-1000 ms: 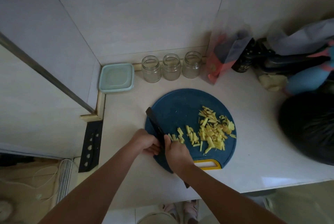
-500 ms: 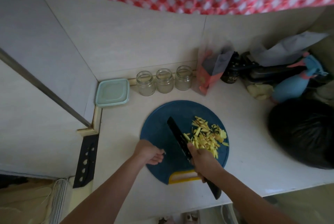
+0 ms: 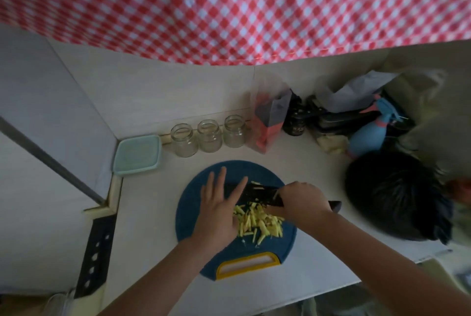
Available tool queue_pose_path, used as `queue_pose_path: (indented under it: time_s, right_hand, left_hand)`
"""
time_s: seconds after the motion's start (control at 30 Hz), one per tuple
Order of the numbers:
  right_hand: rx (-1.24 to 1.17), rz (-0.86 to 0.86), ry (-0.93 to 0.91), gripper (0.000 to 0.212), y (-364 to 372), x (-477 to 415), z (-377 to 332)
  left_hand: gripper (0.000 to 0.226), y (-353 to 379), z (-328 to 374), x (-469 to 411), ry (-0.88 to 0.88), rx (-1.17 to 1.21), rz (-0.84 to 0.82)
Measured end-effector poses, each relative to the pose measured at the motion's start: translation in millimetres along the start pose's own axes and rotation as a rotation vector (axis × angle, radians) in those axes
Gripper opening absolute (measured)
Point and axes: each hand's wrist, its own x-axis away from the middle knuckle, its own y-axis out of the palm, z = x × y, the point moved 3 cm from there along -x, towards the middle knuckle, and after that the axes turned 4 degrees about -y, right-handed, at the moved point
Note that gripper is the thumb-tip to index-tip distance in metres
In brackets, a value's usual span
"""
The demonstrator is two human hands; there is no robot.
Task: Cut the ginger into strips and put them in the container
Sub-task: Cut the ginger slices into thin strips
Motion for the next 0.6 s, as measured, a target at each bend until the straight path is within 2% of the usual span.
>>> queue_pose_path:
  time_s: [0.13,0.2,0.37,0.6]
  right_hand:
    - [0.089,-0.011,-0.098,0.043,-3,-2,-9]
    - [0.123,-0.001,-0.142,0.045,-2,-2,-12]
    - [0.159,-0.002,-0.147,0.055,3,2,-12]
    - [0.123,0.019,-0.162,0.047,7,12,-8]
  left_hand:
    - [0.087,16,33,3,0.139,-0.047,-0.060]
    - [0.087,20,42,1,0.107,-0.017,-0.045]
    - [0.108,26,50,3,0.063,0.045,0.069]
    - [0.075,40,48,4,0.182,0.098,0.005]
